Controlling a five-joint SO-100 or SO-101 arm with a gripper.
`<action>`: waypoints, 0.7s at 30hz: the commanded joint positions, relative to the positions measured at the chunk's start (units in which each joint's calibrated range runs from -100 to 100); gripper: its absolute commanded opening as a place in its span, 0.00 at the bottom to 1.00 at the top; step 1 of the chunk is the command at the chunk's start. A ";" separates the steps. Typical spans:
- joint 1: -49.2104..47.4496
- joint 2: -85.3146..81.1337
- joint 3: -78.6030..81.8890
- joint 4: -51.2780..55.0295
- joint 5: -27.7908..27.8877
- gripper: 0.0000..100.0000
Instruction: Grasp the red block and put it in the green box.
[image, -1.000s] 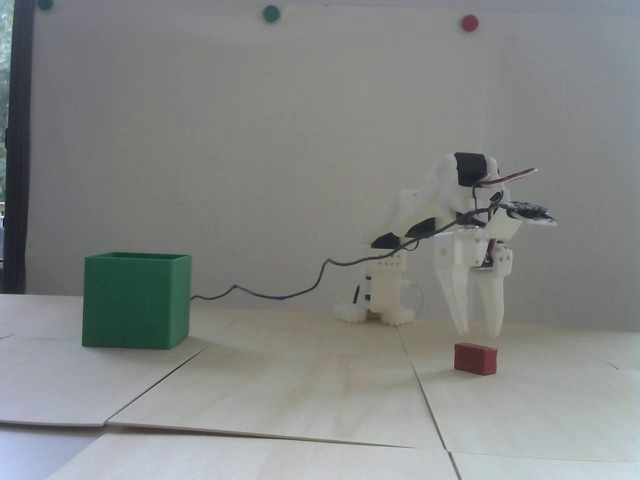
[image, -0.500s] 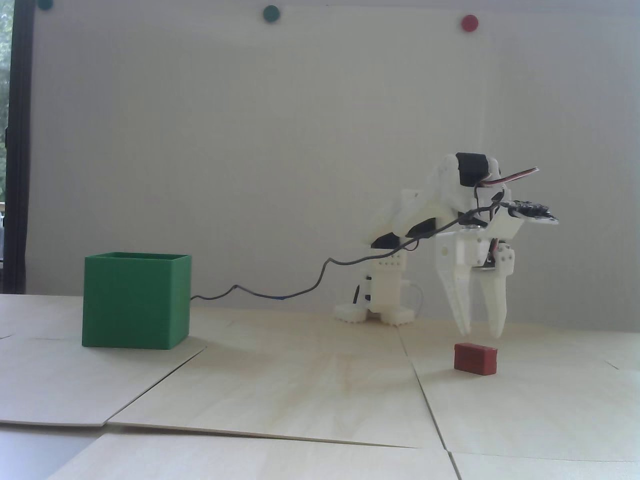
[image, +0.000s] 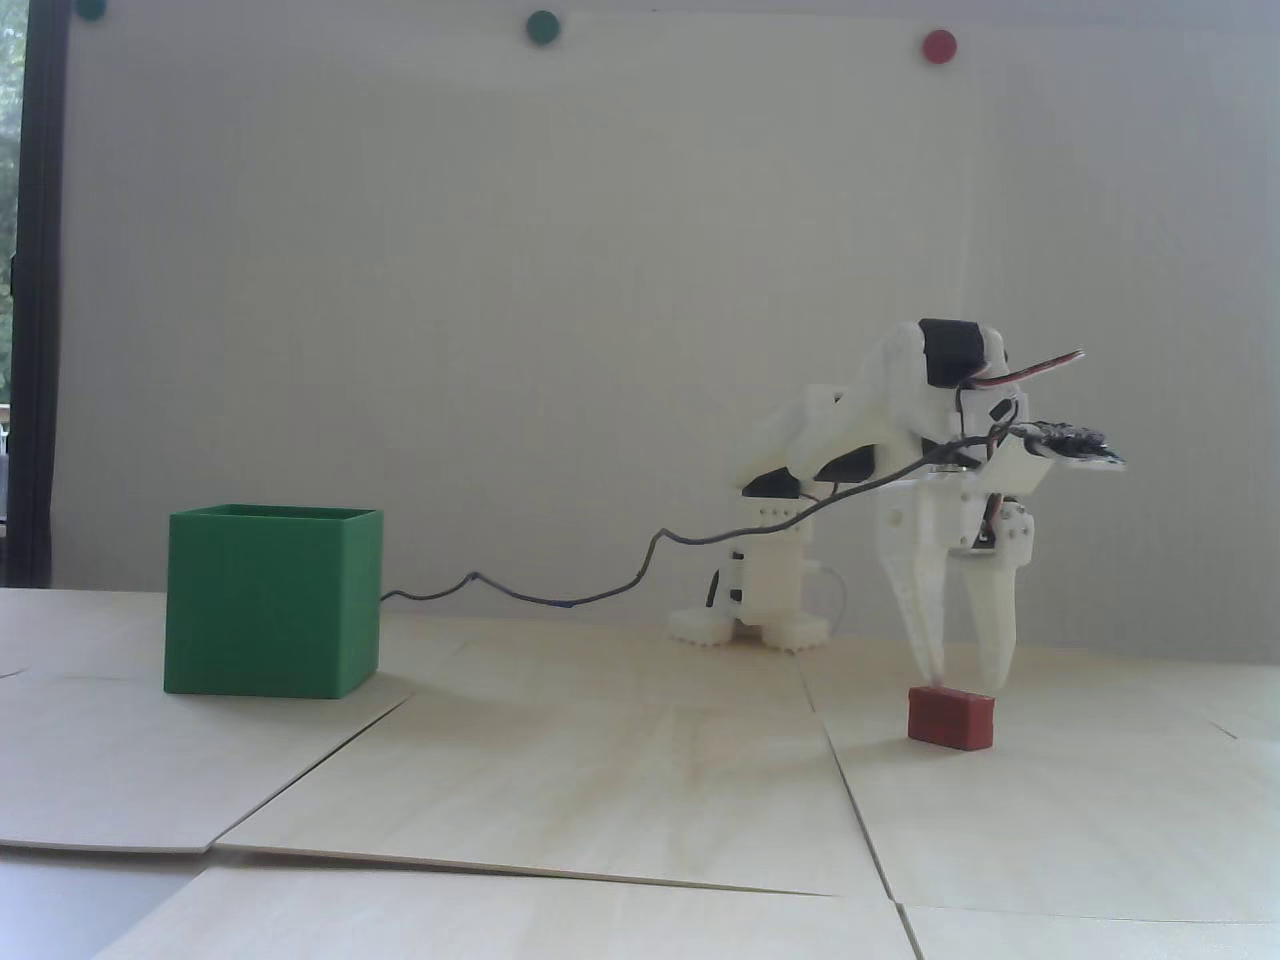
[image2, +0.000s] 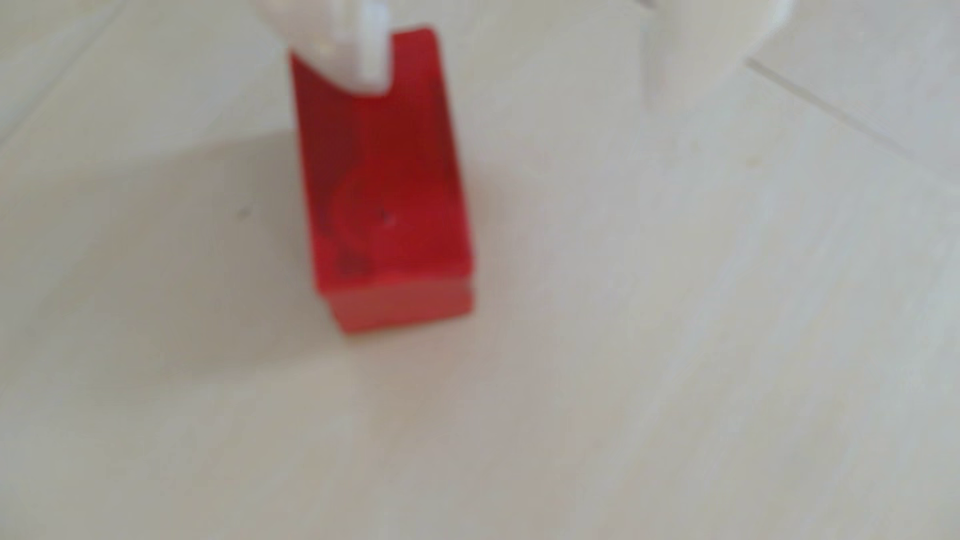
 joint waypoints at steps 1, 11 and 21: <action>-0.84 -0.99 -4.24 0.29 -0.25 0.17; -0.68 -2.01 -4.24 -0.14 -0.25 0.18; 1.17 -11.25 -4.15 2.14 -0.20 0.18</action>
